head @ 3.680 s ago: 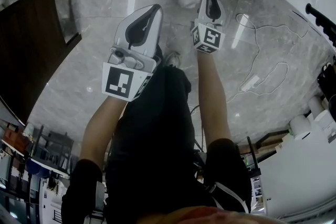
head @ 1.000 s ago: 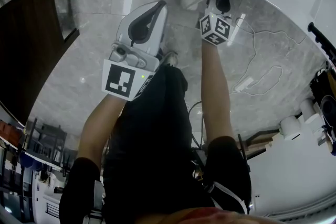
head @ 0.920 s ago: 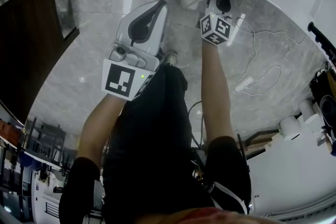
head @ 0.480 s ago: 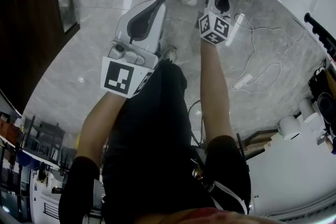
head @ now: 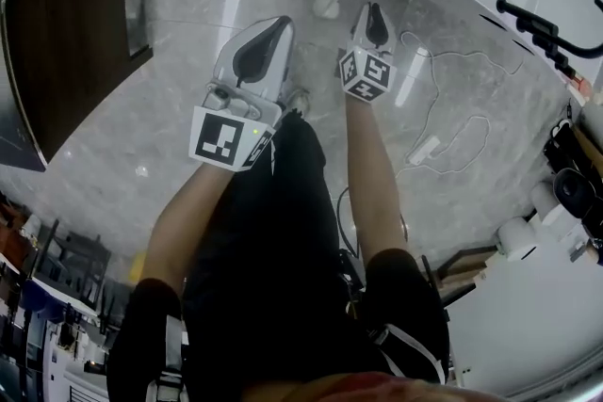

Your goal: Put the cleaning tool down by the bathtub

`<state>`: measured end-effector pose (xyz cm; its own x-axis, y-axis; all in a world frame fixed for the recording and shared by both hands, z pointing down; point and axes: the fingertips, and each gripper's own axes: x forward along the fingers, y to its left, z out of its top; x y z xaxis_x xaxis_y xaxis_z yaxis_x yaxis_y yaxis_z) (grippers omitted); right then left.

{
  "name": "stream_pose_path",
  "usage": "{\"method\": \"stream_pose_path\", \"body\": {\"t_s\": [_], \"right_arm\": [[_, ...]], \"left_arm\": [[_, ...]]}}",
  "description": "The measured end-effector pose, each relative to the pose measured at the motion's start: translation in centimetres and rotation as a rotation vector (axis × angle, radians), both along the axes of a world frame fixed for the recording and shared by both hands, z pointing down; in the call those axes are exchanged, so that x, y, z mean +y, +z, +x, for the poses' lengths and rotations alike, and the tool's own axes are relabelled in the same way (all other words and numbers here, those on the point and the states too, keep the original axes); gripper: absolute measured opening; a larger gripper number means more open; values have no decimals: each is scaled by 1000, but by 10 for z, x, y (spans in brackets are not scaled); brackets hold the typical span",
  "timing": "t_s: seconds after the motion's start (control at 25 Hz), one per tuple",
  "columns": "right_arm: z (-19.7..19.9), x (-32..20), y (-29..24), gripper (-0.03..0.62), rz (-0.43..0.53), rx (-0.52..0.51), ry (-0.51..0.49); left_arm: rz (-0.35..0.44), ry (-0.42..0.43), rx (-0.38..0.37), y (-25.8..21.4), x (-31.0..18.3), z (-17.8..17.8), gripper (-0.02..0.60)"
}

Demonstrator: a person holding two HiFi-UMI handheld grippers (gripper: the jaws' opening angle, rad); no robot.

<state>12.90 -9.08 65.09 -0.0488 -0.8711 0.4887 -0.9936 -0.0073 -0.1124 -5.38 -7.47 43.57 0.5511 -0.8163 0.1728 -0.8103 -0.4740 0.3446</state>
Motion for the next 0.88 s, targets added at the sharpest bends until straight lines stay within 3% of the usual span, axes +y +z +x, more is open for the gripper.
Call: {"method": "stream_pose_path", "body": {"t_s": [0.28, 0.52, 0.72, 0.88], "right_arm": [[-4, 48, -89, 4, -11, -40, 0], [6, 82, -170, 0, -12, -79, 31], [14, 114, -240, 0, -22, -73, 39], [7, 129, -303, 0, 24, -70, 24]], "left_arm": [[-2, -14, -9, -68, 41, 8, 8], [27, 8, -19, -129, 74, 26, 8], [-15, 23, 0, -162, 107, 34, 8], [-19, 48, -4, -187, 121, 35, 8]]}}
